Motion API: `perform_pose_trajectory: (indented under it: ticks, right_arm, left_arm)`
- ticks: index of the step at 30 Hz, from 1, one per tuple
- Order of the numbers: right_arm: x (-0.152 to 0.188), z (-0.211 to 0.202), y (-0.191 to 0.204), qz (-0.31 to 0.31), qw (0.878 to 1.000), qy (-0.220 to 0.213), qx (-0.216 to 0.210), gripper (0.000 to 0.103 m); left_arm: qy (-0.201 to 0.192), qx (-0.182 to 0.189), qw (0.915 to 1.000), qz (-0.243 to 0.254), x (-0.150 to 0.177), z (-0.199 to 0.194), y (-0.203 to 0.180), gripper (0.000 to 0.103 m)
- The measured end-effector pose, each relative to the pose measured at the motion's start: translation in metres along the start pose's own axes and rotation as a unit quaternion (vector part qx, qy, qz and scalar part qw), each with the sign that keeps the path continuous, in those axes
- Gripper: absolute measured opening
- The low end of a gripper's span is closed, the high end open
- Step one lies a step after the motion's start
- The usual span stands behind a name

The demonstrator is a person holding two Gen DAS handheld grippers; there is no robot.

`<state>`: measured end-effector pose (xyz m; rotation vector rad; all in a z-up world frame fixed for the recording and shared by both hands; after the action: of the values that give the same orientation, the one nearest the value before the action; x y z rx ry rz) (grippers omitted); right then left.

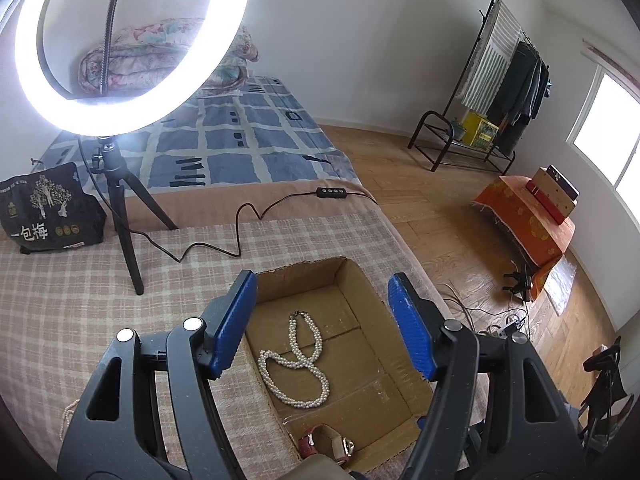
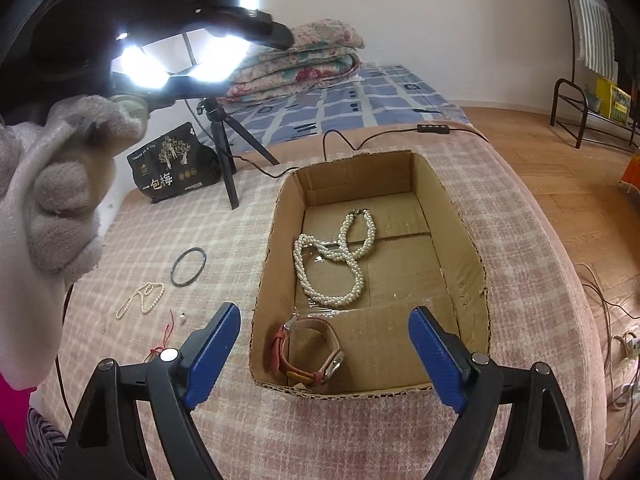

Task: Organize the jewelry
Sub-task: 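Open the left gripper over the box while the right gripper releases the watch inside, then move the left tool to the single-strand pearl necklace while the right tool approaches the bead bracelet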

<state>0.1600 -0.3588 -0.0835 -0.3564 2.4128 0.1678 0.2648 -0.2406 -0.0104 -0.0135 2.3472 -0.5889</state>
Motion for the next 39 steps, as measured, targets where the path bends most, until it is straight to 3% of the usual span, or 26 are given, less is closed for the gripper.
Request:
perform_pose_trajectory:
  ticks: [11, 31, 39]
  right_arm:
    - [-0.006, -0.024, 0.015, -0.007, 1.0, -0.03, 0.004, 0.088]
    - [-0.004, -0.054, 0.087, -0.044, 0.993, -0.1, -0.038, 0.082]
    - [0.007, -0.039, 0.124, -0.112, 0.99, -0.063, -0.051, 0.079]
  left_arm:
    - [-0.032, -0.041, 0.9984, 0.022, 0.003, -0.055, 0.034, 0.07]
    - [-0.095, -0.147, 0.9846, 0.001, 0.036, -0.176, 0.178, 0.07]
    - [-0.078, -0.188, 0.9785, -0.036, 0.056, -0.187, 0.243, 0.07]
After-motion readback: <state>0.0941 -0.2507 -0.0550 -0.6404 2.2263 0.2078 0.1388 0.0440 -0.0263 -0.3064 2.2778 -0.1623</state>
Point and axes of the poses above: each gripper's, at about its wrist camera, not at the fingertips, and z roughly the way its jaws point, y to its left, x to its underside, the point moved 2 cm from there along z, roughly the way its jaws point, and after that the axes turned 12 degrees about -z, right-handed, at the moved point
